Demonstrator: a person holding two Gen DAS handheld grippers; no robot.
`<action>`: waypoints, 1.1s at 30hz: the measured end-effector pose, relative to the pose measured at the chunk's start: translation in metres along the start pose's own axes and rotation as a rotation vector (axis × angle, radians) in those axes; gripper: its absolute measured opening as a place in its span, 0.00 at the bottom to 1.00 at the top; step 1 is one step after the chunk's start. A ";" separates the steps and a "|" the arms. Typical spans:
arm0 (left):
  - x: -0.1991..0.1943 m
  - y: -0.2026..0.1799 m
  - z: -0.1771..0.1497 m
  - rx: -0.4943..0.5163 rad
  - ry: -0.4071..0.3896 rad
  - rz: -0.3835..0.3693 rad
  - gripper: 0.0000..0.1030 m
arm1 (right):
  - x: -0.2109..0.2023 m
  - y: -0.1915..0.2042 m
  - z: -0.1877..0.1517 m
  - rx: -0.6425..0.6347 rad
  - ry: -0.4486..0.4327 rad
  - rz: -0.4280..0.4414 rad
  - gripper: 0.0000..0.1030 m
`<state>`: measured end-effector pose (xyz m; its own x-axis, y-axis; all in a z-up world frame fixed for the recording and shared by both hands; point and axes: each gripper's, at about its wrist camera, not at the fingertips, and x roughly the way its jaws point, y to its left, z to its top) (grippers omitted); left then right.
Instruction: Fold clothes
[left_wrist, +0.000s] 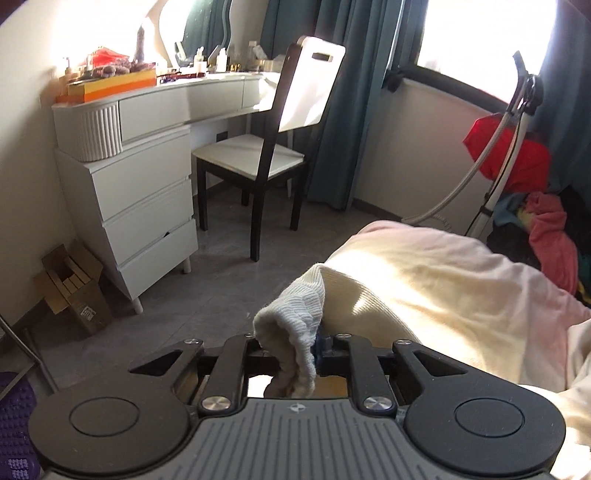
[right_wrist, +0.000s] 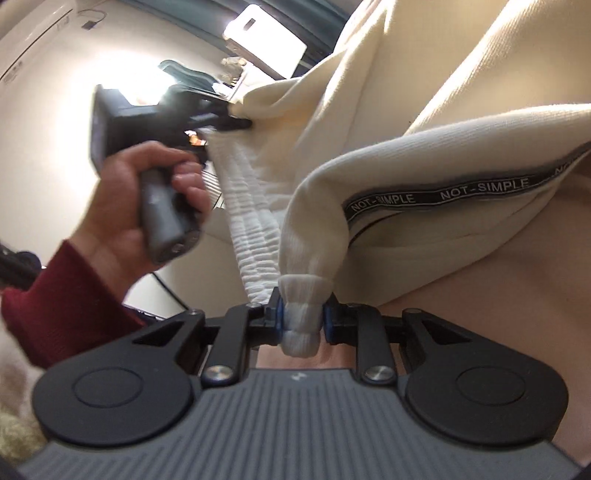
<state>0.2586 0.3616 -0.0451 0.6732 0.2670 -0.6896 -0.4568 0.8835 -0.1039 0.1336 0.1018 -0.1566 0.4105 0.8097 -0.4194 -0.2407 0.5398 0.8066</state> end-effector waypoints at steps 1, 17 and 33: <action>0.002 0.001 -0.003 -0.002 0.001 -0.004 0.18 | 0.000 0.003 0.000 -0.039 0.002 -0.004 0.26; -0.164 -0.063 -0.067 0.181 -0.176 -0.112 0.94 | -0.123 0.065 -0.007 -0.398 -0.112 -0.178 0.78; -0.327 -0.182 -0.270 0.286 -0.282 -0.506 0.96 | -0.345 -0.022 -0.001 -0.594 -0.535 -0.606 0.78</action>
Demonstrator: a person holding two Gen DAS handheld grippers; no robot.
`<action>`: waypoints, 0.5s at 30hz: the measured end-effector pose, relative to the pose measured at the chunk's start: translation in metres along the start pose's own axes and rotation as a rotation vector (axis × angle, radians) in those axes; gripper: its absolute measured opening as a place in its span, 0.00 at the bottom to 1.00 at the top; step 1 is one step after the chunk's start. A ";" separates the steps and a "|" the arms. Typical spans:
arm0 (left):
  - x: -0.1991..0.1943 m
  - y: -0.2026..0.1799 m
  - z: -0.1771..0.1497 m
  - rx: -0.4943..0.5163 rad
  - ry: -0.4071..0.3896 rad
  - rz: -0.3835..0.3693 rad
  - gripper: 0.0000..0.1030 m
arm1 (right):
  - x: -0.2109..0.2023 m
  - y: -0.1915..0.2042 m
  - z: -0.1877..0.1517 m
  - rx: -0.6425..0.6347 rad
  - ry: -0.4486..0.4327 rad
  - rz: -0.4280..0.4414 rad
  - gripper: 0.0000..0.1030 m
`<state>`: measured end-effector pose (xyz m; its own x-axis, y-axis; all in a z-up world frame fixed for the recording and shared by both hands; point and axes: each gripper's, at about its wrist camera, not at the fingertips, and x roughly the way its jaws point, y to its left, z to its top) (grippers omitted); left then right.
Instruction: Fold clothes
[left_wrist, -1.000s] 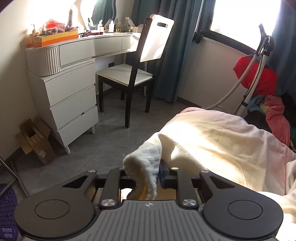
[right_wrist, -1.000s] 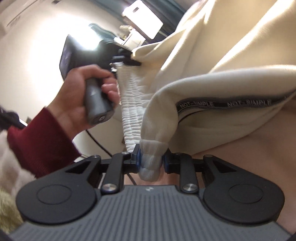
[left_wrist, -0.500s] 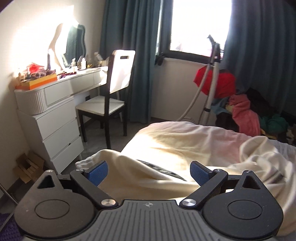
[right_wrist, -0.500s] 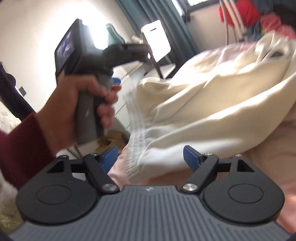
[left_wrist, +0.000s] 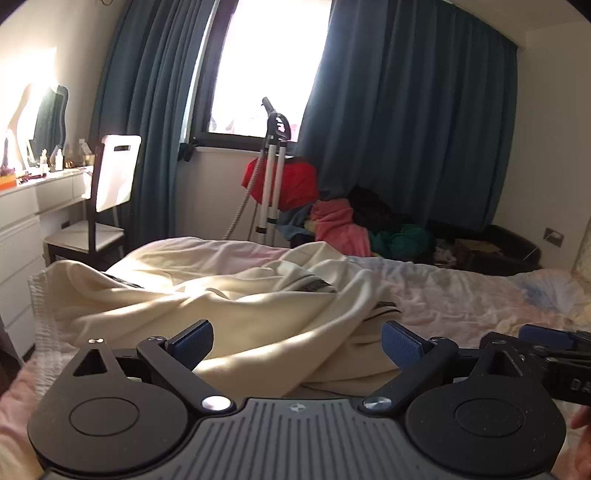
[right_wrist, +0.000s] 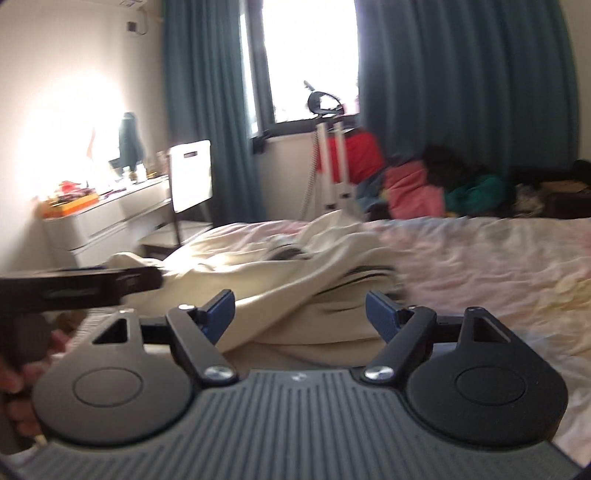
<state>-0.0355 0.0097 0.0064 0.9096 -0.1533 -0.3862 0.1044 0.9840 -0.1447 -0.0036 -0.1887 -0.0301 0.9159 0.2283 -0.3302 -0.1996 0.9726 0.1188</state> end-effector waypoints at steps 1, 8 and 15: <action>-0.002 -0.006 -0.007 -0.009 -0.004 -0.017 0.96 | -0.001 -0.008 -0.006 0.011 -0.014 -0.027 0.78; 0.027 -0.031 -0.043 0.096 0.069 -0.041 0.93 | 0.007 -0.034 -0.035 0.191 0.006 -0.058 0.78; 0.097 -0.037 -0.041 0.154 0.135 -0.024 0.91 | 0.008 -0.055 -0.034 0.267 0.000 -0.089 0.78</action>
<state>0.0326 -0.0455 -0.0636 0.8453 -0.1772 -0.5041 0.1950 0.9807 -0.0177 0.0029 -0.2389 -0.0710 0.9257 0.1429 -0.3501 -0.0198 0.9429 0.3324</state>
